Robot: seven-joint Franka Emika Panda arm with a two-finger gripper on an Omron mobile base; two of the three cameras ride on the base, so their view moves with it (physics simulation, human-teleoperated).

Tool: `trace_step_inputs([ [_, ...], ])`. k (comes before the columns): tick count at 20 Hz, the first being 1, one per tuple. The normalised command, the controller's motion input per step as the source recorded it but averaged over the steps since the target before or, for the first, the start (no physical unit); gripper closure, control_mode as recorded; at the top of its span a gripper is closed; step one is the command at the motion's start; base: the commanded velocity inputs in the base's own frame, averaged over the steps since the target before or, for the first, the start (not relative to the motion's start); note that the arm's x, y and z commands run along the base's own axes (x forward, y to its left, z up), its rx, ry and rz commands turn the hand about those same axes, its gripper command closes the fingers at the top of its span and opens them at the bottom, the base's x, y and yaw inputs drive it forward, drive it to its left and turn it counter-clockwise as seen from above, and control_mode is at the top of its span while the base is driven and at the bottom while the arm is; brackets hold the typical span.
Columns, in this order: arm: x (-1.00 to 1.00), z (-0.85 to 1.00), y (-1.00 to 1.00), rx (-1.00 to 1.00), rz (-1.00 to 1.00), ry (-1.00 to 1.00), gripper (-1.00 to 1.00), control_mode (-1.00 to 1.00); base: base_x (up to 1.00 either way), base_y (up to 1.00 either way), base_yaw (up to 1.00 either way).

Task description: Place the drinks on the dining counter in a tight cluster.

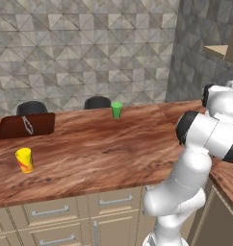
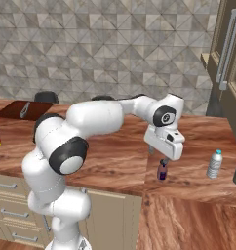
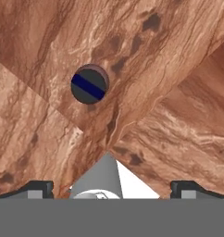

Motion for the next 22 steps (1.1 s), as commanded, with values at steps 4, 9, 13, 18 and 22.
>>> trace_step_inputs([
  [4, 0.39, -0.25, -0.18, -0.01, 0.0, 0.0, -1.0, -1.0, 0.0, 0.0, 0.0],
  [9, 0.39, -0.27, -0.22, 0.0, 0.0, 0.0, -1.0, -1.0, 0.0, 0.0, 0.0],
  [13, 0.33, -0.25, -0.24, 0.0, 0.0, 0.0, -1.0, -1.0, 0.0, 0.0, 0.0],
  [18, 0.3, -0.25, -0.22, 0.0, 0.0, 0.0, -1.0, -1.0, 0.0, 0.0, 0.0],
  [22, 0.09, -0.18, -0.09, 0.0, 0.0, 0.0, -1.0, -1.0, 0.0, 0.0, 0.0],
])
